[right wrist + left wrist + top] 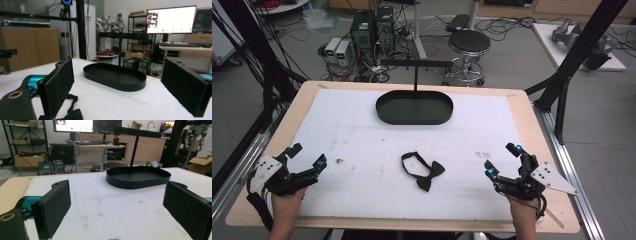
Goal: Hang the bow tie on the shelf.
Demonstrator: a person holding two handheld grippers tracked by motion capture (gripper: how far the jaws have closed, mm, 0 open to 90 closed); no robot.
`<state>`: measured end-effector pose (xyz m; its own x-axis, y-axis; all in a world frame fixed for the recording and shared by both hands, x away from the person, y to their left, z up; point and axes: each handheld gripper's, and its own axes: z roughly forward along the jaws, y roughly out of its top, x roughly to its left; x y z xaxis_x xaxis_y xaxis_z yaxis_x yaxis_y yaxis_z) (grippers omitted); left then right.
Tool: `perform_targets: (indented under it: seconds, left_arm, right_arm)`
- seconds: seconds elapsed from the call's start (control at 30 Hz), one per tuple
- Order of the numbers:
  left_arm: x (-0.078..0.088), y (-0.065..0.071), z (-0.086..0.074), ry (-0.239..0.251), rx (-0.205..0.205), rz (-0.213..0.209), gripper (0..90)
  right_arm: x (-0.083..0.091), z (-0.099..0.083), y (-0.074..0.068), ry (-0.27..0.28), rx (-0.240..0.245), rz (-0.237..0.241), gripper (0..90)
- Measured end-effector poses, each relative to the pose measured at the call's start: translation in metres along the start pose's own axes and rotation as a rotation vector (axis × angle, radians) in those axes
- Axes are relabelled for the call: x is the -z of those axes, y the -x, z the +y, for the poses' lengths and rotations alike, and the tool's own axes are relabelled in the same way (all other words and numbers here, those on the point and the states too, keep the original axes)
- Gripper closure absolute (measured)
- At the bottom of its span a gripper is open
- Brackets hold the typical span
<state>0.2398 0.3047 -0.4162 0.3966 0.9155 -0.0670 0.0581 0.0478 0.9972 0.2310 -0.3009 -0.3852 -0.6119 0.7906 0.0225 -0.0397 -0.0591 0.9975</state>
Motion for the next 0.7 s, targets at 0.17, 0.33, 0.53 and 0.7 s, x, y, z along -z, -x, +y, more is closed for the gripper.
perform_targets:
  seconds: [0.17,0.33,0.53,0.7]
  left_arm:
    - [0.001,0.0,0.001,0.007,0.003,-0.004,8.3]
    - [0.001,0.0,0.0,-0.001,-0.004,-0.005,8.3]
    - [0.001,0.002,0.001,-0.003,-0.008,-0.01,8.3]
    - [0.0,0.003,-0.001,-0.014,-0.011,-0.015,8.3]
  right_arm:
    - [0.004,0.005,-0.001,0.019,0.037,0.02,10.5]
    - [-0.001,0.013,-0.01,0.013,0.081,0.135,10.5]
    - [-0.023,0.016,-0.025,-0.1,0.11,0.28,10.5]
    - [-0.052,0.014,-0.044,-0.225,0.113,0.372,10.6]
